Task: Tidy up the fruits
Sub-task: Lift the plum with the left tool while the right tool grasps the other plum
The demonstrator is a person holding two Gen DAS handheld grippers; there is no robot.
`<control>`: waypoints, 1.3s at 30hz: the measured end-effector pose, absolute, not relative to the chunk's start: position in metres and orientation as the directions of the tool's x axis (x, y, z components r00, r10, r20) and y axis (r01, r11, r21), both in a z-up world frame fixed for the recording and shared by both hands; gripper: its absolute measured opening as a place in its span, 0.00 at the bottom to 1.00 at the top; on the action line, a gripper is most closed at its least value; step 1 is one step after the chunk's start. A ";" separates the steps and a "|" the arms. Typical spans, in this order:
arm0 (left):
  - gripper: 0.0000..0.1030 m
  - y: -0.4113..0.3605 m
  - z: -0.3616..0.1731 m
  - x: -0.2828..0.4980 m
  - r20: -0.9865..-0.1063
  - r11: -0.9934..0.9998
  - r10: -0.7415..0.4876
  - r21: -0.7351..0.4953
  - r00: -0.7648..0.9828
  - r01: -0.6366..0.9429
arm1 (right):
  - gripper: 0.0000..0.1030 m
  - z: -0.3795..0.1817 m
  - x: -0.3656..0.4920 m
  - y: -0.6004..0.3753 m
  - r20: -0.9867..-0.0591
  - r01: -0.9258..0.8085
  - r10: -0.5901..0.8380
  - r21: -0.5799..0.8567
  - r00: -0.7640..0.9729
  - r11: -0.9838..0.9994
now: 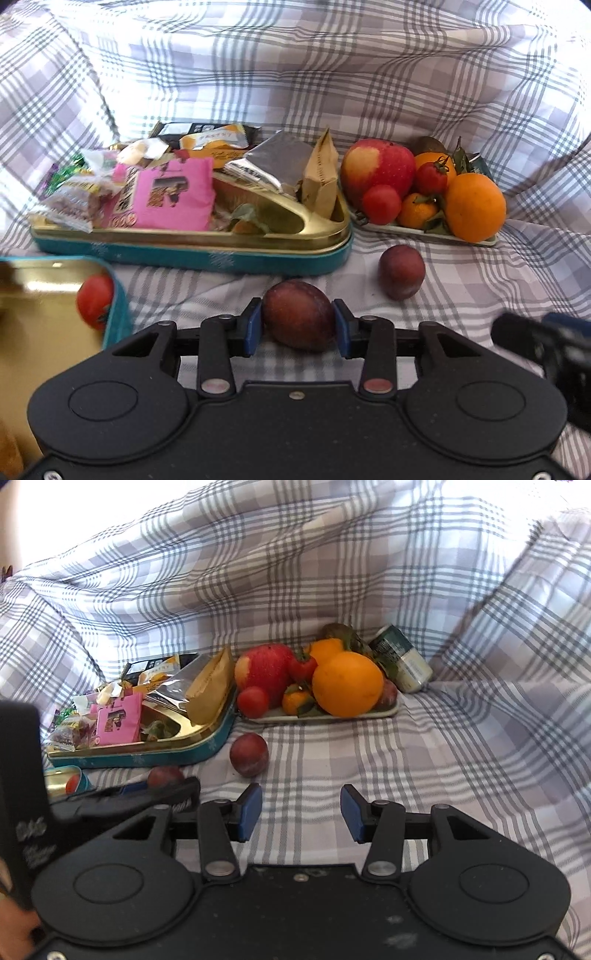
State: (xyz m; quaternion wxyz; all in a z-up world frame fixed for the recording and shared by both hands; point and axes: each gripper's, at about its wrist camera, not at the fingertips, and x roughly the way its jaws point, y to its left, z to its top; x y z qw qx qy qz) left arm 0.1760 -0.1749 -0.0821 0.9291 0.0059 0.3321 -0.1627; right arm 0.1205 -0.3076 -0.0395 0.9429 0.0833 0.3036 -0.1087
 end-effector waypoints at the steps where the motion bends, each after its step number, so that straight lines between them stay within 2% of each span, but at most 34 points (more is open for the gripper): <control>1: 0.47 -0.172 -0.082 0.175 -0.620 0.947 -0.299 -0.101 0.725 0.305 | 0.49 -0.039 0.124 -0.307 -0.594 0.247 -0.145 0.094 0.791 0.964; 8: 0.47 -0.179 -0.086 0.167 -0.604 0.941 -0.275 -0.008 0.748 0.338 | 0.49 -0.036 0.167 -0.305 -0.627 0.181 -0.077 0.105 0.776 0.978; 14: 0.47 -0.172 -0.086 0.171 -0.602 0.938 -0.306 -0.059 0.737 0.341 | 0.49 -0.045 0.202 -0.304 -0.651 0.123 -0.015 0.122 0.759 0.985; 22: 0.47 -0.172 -0.087 0.171 -0.600 0.938 -0.307 -0.058 0.739 0.343 | 0.49 -0.069 0.227 -0.306 -0.667 0.114 0.009 0.140 0.745 0.984; 24: 0.47 -0.172 -0.087 0.171 -0.600 0.938 -0.307 -0.057 0.739 0.343 | 0.49 -0.075 0.230 -0.306 -0.667 0.120 0.005 0.141 0.745 0.983; 28: 0.47 -0.172 -0.087 0.171 -0.600 0.938 -0.307 -0.058 0.739 0.342 | 0.36 -0.079 0.226 -0.304 -0.641 0.120 -0.024 0.107 0.767 0.987; 35: 0.47 -0.173 -0.087 0.171 -0.599 0.938 -0.306 -0.056 0.740 0.343 | 0.36 -0.073 0.193 -0.319 -0.634 0.225 -0.090 0.137 0.768 0.965; 39: 0.47 -0.173 -0.087 0.171 -0.599 0.938 -0.307 -0.057 0.740 0.343 | 0.36 -0.066 0.158 -0.323 -0.635 0.327 -0.193 0.099 0.748 0.940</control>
